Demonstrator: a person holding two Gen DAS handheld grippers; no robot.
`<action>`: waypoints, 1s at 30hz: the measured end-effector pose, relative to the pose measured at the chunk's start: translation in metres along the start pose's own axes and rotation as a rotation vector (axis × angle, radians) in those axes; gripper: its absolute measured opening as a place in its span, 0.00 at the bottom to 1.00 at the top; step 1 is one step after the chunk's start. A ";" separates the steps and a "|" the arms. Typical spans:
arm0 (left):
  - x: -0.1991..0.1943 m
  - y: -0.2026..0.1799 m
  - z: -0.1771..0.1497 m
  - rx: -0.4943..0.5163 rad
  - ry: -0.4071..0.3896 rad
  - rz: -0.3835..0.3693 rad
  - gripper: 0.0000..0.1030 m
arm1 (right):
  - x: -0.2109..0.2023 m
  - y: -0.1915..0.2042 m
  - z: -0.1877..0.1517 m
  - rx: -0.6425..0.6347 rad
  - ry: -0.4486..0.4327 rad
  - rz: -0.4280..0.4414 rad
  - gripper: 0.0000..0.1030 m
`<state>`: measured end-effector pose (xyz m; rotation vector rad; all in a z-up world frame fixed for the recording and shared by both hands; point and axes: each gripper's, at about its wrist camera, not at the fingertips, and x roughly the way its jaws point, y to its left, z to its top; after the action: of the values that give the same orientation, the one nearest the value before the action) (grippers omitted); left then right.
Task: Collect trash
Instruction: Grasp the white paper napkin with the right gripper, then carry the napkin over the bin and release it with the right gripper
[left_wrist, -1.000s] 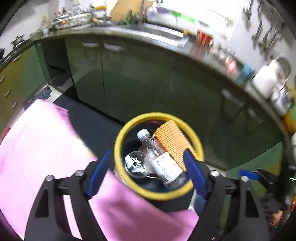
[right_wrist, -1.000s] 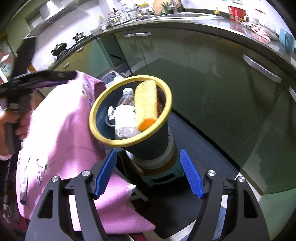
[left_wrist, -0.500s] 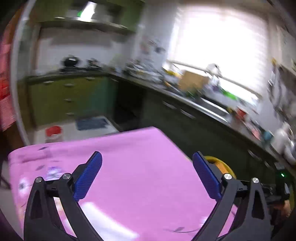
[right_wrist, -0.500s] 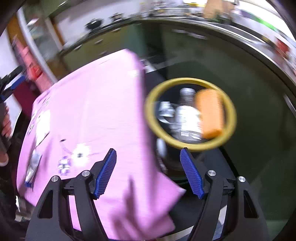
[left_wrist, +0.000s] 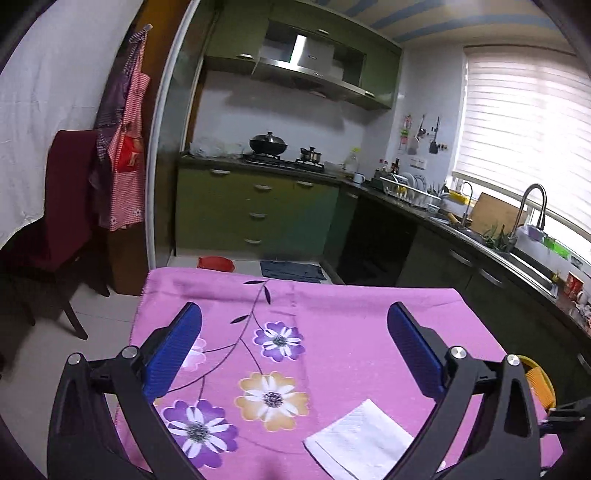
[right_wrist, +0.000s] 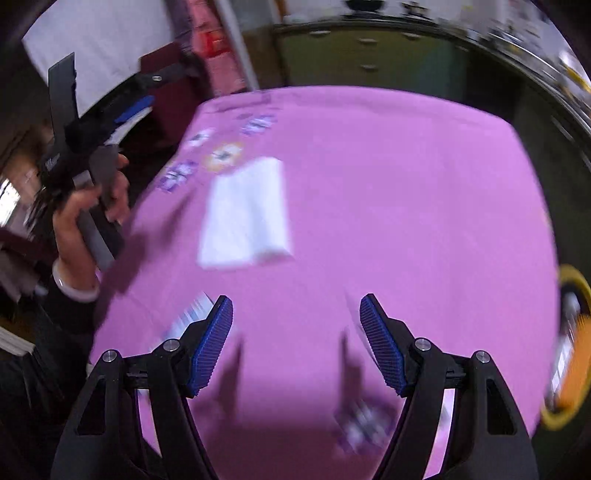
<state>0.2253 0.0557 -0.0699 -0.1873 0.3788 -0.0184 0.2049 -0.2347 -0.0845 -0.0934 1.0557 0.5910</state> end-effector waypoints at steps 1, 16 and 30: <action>-0.002 0.007 0.000 -0.003 -0.006 0.010 0.93 | 0.011 0.006 0.011 -0.017 0.003 0.002 0.69; 0.001 0.026 -0.002 -0.053 0.022 0.032 0.93 | 0.093 0.029 0.052 -0.143 0.093 -0.059 0.63; 0.005 0.024 -0.006 -0.046 0.045 0.029 0.93 | 0.085 0.037 0.048 -0.180 0.054 -0.071 0.04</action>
<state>0.2270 0.0776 -0.0815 -0.2267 0.4270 0.0146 0.2550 -0.1520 -0.1242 -0.3044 1.0457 0.6213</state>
